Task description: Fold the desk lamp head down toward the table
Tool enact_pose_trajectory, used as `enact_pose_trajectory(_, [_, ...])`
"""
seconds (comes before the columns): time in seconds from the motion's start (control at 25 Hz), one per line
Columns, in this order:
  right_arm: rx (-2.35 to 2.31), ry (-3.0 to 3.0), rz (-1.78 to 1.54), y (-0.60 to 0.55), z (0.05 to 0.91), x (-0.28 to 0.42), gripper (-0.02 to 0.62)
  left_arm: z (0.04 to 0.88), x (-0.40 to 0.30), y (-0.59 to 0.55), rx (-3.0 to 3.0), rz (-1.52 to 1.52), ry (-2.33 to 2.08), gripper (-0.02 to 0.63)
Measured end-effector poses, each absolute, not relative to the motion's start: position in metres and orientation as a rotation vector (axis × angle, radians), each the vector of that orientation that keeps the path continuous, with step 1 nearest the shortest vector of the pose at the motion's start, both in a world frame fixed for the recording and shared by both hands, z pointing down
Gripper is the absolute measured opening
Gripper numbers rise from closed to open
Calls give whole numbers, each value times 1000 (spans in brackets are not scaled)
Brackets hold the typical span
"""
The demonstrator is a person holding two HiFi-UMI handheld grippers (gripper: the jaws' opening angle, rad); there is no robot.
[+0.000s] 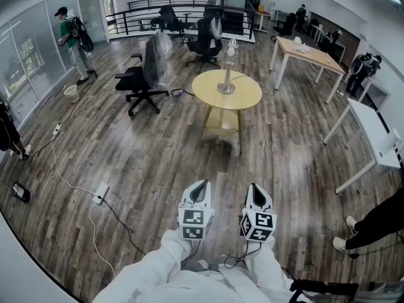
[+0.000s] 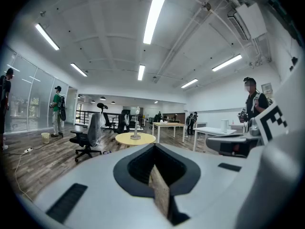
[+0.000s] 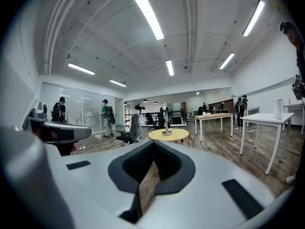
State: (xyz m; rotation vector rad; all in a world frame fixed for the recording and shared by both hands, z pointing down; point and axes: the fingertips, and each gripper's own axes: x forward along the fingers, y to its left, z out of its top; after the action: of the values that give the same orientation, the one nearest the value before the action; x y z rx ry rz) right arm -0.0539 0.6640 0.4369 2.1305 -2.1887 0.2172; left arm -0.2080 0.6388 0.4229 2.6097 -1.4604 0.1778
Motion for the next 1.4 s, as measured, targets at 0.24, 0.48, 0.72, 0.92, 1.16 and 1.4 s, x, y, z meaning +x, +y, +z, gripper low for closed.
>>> enact_pose_trajectory(0.24, [2138, -2182, 241, 643, 444, -48, 12, 434, -209, 620, 2689, 243, -1501, 2])
enact_pose_trajectory(0.48, [2124, -2192, 238, 602, 447, -40, 12, 439, -208, 584, 2625, 214, -1489, 2])
enact_pose_trajectory(0.72, [2112, -2212, 237, 540, 448, -25, 12, 443, -187, 531, 2606, 230, -1484, 2])
enact_pose_trajectory(0.92, [2085, -2228, 244, 480, 443, -7, 12, 440, -166, 474, 2604, 246, -1492, 2])
enact_pose_trajectory(1.16, [2080, -2251, 229, 411, 437, 23, 12, 446, -137, 401, 2574, 254, -1488, 2])
enact_pose_trajectory(1.4, [2070, -2264, 261, 341, 438, 47, 12, 441, -112, 334, 2583, 255, -1498, 2])
